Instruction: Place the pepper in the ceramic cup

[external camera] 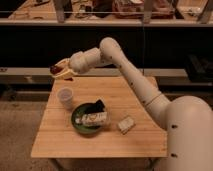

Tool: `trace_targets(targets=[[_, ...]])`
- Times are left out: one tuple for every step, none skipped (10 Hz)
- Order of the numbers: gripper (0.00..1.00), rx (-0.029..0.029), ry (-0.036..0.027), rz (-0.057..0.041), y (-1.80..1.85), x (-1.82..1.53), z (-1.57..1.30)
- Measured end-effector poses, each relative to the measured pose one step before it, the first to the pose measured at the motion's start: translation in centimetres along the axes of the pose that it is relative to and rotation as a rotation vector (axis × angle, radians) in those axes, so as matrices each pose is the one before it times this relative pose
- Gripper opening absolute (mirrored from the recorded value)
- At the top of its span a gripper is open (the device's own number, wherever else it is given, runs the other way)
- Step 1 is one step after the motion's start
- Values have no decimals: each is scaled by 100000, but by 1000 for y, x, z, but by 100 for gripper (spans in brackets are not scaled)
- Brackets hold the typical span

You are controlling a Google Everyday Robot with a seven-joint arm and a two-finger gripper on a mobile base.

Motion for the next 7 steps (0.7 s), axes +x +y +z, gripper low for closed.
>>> trace_targets(targets=[[25,-329,492,-259,-363,965,926],[25,6,1334,-480,-344,1229,880],[25,-121,1562,-595,-176,1070,888],[25,-522,1707,-569,8,982,1078],[25,-679,1042,-98,152,675,914],[25,-1032,986,259,313,876,1172],[25,-710,659,664,265,1078,1089]])
